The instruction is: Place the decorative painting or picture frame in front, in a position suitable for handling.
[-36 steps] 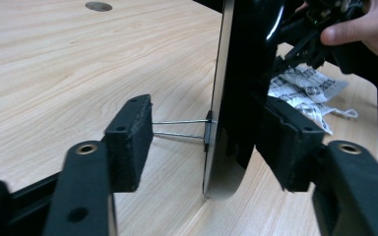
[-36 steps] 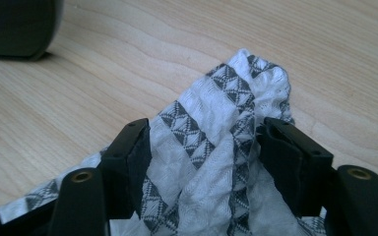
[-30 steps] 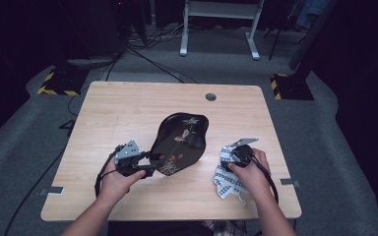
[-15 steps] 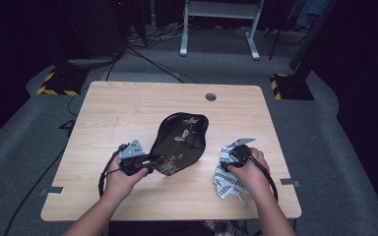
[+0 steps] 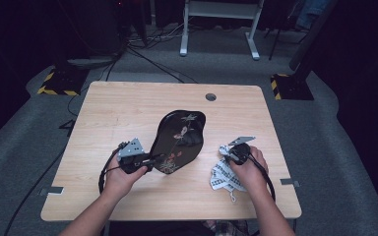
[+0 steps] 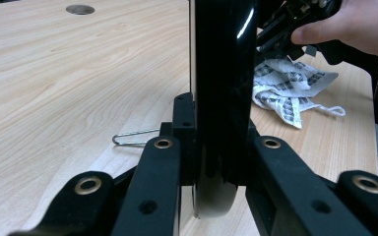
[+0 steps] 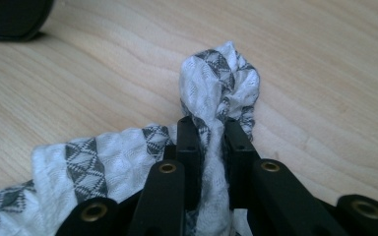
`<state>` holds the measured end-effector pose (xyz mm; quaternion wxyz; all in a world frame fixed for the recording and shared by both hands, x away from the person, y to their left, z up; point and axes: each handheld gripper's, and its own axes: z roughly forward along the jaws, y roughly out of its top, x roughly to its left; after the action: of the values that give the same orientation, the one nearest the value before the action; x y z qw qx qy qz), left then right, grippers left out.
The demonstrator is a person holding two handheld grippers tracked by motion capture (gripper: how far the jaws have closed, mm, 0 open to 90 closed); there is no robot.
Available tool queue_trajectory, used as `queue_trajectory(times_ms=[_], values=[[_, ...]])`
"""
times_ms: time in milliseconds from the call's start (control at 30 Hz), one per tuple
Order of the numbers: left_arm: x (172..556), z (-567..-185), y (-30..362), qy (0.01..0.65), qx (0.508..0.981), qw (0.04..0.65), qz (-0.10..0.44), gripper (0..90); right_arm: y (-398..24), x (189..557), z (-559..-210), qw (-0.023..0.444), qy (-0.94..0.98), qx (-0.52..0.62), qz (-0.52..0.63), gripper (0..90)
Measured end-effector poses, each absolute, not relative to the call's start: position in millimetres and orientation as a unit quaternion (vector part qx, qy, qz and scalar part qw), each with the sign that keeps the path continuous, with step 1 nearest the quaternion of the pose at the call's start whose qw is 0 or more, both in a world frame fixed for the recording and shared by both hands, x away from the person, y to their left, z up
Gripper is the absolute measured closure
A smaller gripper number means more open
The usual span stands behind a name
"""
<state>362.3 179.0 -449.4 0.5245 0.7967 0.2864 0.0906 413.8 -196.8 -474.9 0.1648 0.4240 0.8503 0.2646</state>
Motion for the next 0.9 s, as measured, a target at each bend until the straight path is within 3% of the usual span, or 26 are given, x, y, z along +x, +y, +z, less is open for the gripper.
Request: queue_trajectory(times_ms=[200,900], values=[[369.4,-448.5,182.9,0.281,0.8,0.524,0.081,80.3,-201.9,406.6,-452.2,0.193,0.83,0.412,0.323,81.9],[380.7,-447.9,190.4,0.274,0.807,0.519,0.069,80.4,-209.6,397.7,-396.5,0.212,0.777,0.397,0.44,81.4]])
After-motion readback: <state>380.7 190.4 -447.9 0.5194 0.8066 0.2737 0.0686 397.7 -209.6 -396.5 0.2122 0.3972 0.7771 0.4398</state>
